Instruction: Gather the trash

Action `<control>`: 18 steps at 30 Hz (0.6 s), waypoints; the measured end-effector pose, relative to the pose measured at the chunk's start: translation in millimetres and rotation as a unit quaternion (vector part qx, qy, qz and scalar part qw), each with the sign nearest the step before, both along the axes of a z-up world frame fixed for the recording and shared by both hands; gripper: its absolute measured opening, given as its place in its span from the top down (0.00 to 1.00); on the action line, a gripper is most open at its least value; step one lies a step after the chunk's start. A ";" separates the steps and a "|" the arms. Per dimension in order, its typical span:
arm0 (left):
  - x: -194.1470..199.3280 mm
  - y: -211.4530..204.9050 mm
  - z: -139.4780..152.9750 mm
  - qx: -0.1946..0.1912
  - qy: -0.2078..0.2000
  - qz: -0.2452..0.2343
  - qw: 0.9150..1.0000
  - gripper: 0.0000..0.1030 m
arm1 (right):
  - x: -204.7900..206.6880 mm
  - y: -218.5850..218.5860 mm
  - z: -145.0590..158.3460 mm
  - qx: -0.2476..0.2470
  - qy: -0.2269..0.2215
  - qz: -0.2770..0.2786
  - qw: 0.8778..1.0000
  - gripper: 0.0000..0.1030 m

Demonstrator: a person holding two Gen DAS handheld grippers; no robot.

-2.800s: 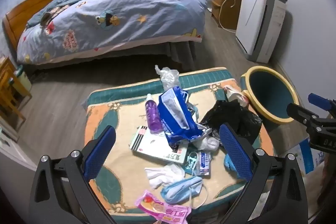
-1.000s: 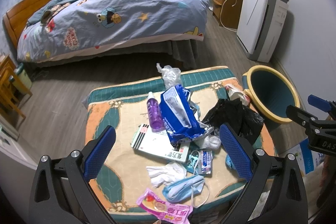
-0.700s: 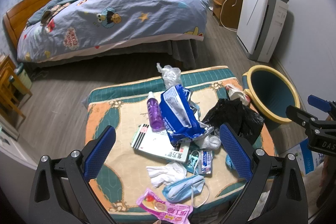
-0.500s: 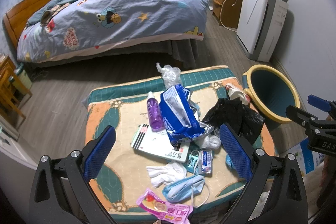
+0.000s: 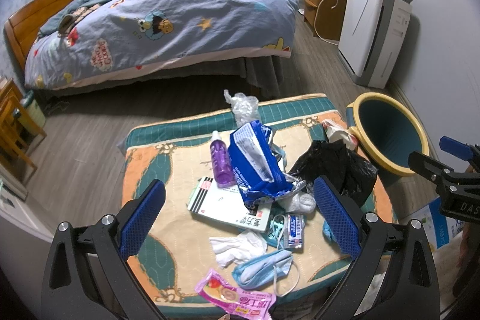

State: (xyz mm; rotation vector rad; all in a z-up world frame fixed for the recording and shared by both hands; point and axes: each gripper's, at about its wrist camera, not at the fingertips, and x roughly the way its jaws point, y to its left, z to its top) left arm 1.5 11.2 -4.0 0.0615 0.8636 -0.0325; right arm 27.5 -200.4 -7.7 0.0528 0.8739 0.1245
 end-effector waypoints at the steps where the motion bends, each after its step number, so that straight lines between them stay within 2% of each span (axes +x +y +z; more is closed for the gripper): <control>1: 0.0 0.0 -0.1 0.000 0.000 0.000 1.000 0.05 | 0.3 -0.1 0.1 0.000 0.000 0.000 1.000 0.05; 12: 0.0 0.0 0.1 0.001 0.000 0.000 1.000 0.05 | -1.1 1.0 -4.8 0.001 0.001 0.000 1.000 0.05; 18: 6.9 3.8 -2.9 0.029 -0.014 0.006 0.999 0.05 | -0.2 3.2 -8.1 0.005 -0.004 0.002 1.000 0.05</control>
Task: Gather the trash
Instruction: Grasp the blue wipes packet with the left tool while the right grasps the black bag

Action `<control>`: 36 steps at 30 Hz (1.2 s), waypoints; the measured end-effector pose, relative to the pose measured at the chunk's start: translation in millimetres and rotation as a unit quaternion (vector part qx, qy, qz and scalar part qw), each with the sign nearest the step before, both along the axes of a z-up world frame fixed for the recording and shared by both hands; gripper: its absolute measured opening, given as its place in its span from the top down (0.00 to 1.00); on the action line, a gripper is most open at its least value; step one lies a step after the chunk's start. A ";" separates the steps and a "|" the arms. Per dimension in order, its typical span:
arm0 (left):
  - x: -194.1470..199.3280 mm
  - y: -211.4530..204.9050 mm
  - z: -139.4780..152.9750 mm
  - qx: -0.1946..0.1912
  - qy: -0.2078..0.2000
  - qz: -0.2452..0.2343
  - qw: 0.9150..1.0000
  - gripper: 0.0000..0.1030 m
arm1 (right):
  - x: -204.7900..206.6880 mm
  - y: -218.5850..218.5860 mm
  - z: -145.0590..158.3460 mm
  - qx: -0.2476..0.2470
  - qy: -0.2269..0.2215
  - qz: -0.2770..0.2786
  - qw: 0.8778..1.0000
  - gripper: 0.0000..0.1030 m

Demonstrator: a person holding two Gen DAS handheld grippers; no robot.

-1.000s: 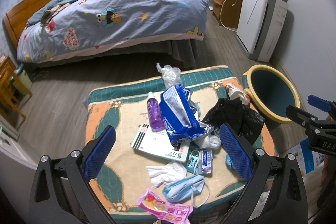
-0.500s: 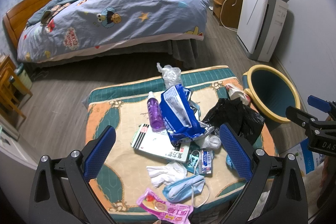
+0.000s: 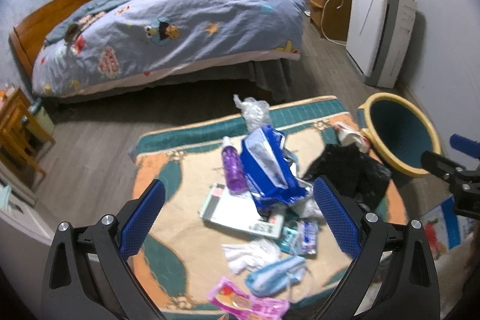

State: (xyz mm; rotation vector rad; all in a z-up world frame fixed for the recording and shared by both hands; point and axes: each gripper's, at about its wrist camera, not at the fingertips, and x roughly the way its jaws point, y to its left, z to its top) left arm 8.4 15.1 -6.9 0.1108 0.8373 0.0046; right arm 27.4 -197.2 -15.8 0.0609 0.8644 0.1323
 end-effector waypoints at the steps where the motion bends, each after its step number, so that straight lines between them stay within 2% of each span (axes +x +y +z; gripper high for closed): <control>1: 4.0 2.4 -0.7 -0.001 -0.004 -0.006 1.000 0.05 | 0.9 0.7 -1.2 0.002 0.001 0.004 1.000 0.05; 4: 20.4 10.5 -5.9 -0.002 -0.003 -0.005 1.000 0.05 | 17.1 4.5 -18.6 0.010 0.025 0.019 0.999 0.05; 8: 47.5 22.8 -19.6 -0.038 0.028 -0.006 0.999 0.05 | 43.9 5.5 -43.6 0.005 0.082 0.035 0.996 0.05; 9: 54.7 26.8 -22.8 -0.040 0.029 -0.001 0.999 0.05 | 48.4 7.6 -54.0 0.021 0.102 0.044 0.994 0.05; 12: 69.7 30.0 -30.6 -0.040 0.037 0.003 0.999 0.05 | 58.4 12.5 -64.0 0.027 0.134 0.047 0.989 0.05; 17: 86.0 26.8 -53.1 -0.028 0.056 0.005 0.998 0.05 | 67.3 16.0 -70.1 0.016 0.154 0.037 0.987 0.06; 21: 101.6 16.0 -68.9 -0.037 0.070 -0.007 0.997 0.06 | 75.2 13.0 -76.1 0.047 0.173 0.043 0.983 0.13; 23: 107.5 7.3 -76.4 -0.040 0.076 -0.022 0.996 0.07 | 74.0 16.8 -80.9 0.057 0.182 0.060 0.980 0.22; 25: 112.7 -1.7 -85.6 -0.038 0.090 -0.033 0.995 0.10 | 76.6 22.0 -86.9 0.048 0.190 0.072 0.978 0.38; 26: 115.0 -6.6 -90.6 -0.036 0.098 -0.040 0.994 0.13 | 75.5 24.3 -90.3 0.044 0.197 0.077 0.976 0.43; 28: 119.1 -14.6 -99.8 -0.037 0.115 -0.050 0.991 0.33 | 75.9 25.8 -95.4 0.044 0.206 0.081 0.974 0.65; 29: 120.4 -16.8 -103.2 -0.039 0.122 -0.052 0.990 0.37 | 76.5 25.5 -96.9 0.045 0.209 0.082 0.974 0.69; 30: 121.0 -18.9 -106.1 -0.042 0.128 -0.056 0.989 0.41 | 76.4 24.0 -97.6 0.050 0.210 0.083 0.973 0.76; 33: 120.1 -28.1 -113.4 -0.035 0.142 -0.074 0.987 0.50 | 76.1 20.2 -96.2 0.059 0.208 0.087 0.972 0.86; 36: 118.5 -34.5 -117.1 -0.017 0.153 -0.084 0.985 0.64 | 75.4 17.6 -90.3 0.061 0.196 0.090 0.975 0.88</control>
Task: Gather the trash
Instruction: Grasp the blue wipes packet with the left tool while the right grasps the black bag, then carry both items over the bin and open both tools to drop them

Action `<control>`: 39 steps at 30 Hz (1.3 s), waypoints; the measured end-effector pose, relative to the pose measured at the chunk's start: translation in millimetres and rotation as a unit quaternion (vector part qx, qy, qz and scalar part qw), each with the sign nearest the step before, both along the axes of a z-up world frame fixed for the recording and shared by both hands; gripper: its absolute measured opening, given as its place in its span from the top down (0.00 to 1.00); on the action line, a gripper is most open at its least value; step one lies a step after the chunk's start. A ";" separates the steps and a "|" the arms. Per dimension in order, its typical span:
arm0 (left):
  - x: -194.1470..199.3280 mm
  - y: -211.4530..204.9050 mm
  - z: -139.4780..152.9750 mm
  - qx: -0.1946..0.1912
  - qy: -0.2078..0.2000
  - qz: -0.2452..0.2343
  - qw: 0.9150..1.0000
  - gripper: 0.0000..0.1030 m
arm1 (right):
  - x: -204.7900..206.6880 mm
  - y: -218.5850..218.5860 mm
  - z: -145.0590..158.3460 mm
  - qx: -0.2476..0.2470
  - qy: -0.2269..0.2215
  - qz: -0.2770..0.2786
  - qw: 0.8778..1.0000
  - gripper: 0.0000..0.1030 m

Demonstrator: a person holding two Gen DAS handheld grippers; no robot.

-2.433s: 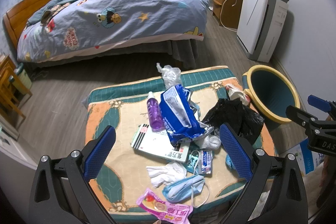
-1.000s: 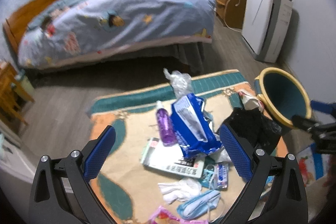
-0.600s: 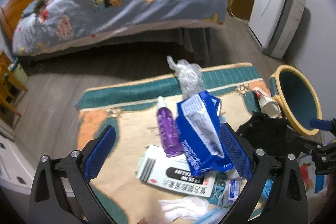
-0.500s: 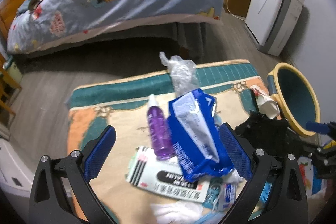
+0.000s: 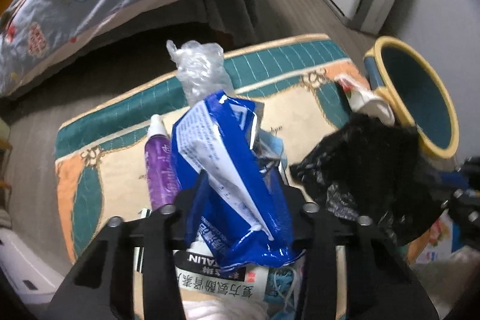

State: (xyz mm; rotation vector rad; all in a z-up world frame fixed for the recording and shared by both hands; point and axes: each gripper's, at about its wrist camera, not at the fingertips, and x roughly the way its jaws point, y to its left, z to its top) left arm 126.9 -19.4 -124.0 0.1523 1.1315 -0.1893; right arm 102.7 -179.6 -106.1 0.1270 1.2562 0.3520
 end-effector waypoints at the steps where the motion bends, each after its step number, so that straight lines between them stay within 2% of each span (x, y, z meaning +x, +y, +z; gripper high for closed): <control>1: -1.4 -1.5 -0.3 0.004 0.000 -0.004 1.000 0.70 | 0.1 -1.0 2.6 0.002 -0.003 0.000 1.000 0.88; 4: -4.1 -2.2 3.9 0.015 -0.007 -0.007 1.000 0.84 | -0.6 -2.7 12.8 0.005 -0.017 0.000 1.000 0.89; 6: -7.1 -0.8 9.4 0.015 -0.011 -0.002 1.000 0.86 | -3.2 -3.7 23.7 0.014 -0.030 -0.001 0.999 0.89; 9: -11.9 2.2 24.6 0.012 -0.028 0.005 1.000 0.86 | -7.4 -8.7 41.2 0.029 -0.051 -0.005 0.998 0.89; 14: -19.4 0.2 63.4 -0.014 -0.066 0.008 0.998 0.86 | -13.6 -27.9 72.5 0.073 -0.081 -0.019 0.994 0.89; 18: -21.8 -14.2 90.1 -0.034 -0.099 -0.005 0.995 0.86 | -14.7 -47.8 95.2 0.071 -0.122 -0.040 0.989 0.89; 20: -21.7 -28.5 101.0 -0.049 -0.111 -0.018 0.992 0.86 | -13.1 -64.8 103.7 0.067 -0.140 -0.059 0.986 0.89; 22: -22.8 -46.7 104.1 -0.050 -0.118 -0.036 0.991 0.86 | -8.4 -89.6 109.5 0.058 -0.152 -0.090 0.983 0.89; 28: -16.0 -103.8 100.1 -0.053 -0.116 -0.085 0.988 0.86 | 7.1 -157.5 99.4 0.021 -0.158 -0.176 0.971 0.89; 32: -13.2 -142.8 90.5 -0.058 -0.108 -0.119 0.985 0.86 | 18.1 -192.2 78.6 0.008 -0.133 -0.220 0.966 0.89; 39: -3.0 -201.5 73.8 -0.063 -0.100 -0.161 0.980 0.86 | 20.2 -215.5 47.6 -0.006 -0.092 -0.248 0.964 0.89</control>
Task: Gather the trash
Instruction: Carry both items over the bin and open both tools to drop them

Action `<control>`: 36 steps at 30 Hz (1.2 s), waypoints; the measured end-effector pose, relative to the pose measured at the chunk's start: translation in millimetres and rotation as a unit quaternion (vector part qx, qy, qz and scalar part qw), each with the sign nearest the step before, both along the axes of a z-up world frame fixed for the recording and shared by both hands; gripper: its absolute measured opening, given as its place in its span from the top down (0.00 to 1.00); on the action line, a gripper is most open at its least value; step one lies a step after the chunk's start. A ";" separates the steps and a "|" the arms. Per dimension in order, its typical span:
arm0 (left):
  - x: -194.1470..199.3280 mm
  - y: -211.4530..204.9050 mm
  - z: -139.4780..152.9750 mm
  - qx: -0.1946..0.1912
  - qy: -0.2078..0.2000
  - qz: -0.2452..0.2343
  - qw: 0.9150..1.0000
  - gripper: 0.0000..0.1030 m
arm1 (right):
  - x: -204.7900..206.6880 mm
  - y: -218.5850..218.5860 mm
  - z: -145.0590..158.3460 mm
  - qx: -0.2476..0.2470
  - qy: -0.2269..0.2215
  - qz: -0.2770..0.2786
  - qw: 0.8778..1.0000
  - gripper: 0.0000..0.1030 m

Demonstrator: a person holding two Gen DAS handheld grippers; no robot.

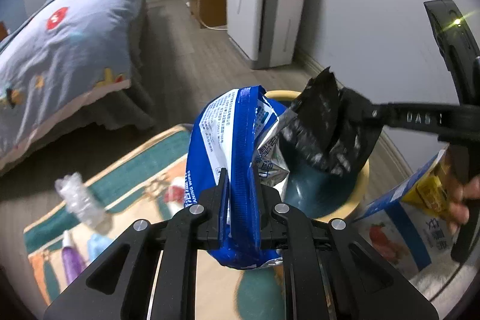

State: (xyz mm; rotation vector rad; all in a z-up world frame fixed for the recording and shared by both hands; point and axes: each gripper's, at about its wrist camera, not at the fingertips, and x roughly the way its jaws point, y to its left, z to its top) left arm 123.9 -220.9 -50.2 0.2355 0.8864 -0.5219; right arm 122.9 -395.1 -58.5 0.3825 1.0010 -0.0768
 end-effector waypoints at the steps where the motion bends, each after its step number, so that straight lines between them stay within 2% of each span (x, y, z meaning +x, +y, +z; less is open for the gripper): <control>1: 3.6 -6.0 -4.5 0.002 0.002 -0.001 1.000 0.86 | -0.6 -2.1 -3.6 0.001 0.005 -0.002 1.000 0.89; 10: 24.4 -32.8 -29.9 -0.004 0.014 -0.010 1.000 0.86 | -3.5 -12.1 -9.7 -0.014 0.009 -0.012 1.000 0.88; 12: 24.9 -32.6 -31.1 -0.006 0.015 -0.012 1.000 0.83 | -2.9 -14.2 -10.5 -0.018 0.012 -0.018 1.000 0.86; 14: 24.7 -32.4 -32.1 -0.007 0.015 -0.017 1.000 0.78 | -3.1 -17.7 -10.9 -0.020 0.014 -0.026 0.999 0.75; 16: 23.4 -32.6 -31.3 -0.003 0.009 -0.021 1.000 0.70 | -3.5 -18.5 -10.1 -0.021 0.014 -0.033 0.999 0.53; 17: 22.6 -32.3 -30.5 0.000 0.005 -0.020 1.000 0.65 | -4.1 -19.0 -8.8 -0.019 0.012 -0.036 0.999 0.50; 19: 19.9 -28.1 -26.7 -0.003 -0.003 -0.014 1.000 0.42 | -3.7 -17.2 -5.9 -0.016 0.011 -0.037 0.999 0.41; 22: 16.1 -17.8 -18.2 -0.014 -0.012 0.002 1.000 0.28 | -6.8 -13.2 3.4 -0.021 0.003 -0.036 0.999 0.29; 25: 10.6 -4.9 -8.4 -0.023 -0.018 0.018 0.999 0.22 | -10.8 -10.1 13.9 -0.026 -0.008 -0.034 0.999 0.16; 31: -6.6 23.3 18.2 -0.036 -0.039 0.048 0.997 0.13 | -20.1 -0.9 32.2 -0.035 -0.018 -0.031 0.999 0.06; 36: -25.3 49.6 40.7 -0.052 -0.054 0.070 0.995 0.10 | -25.5 14.2 43.5 -0.049 -0.024 -0.016 0.998 0.06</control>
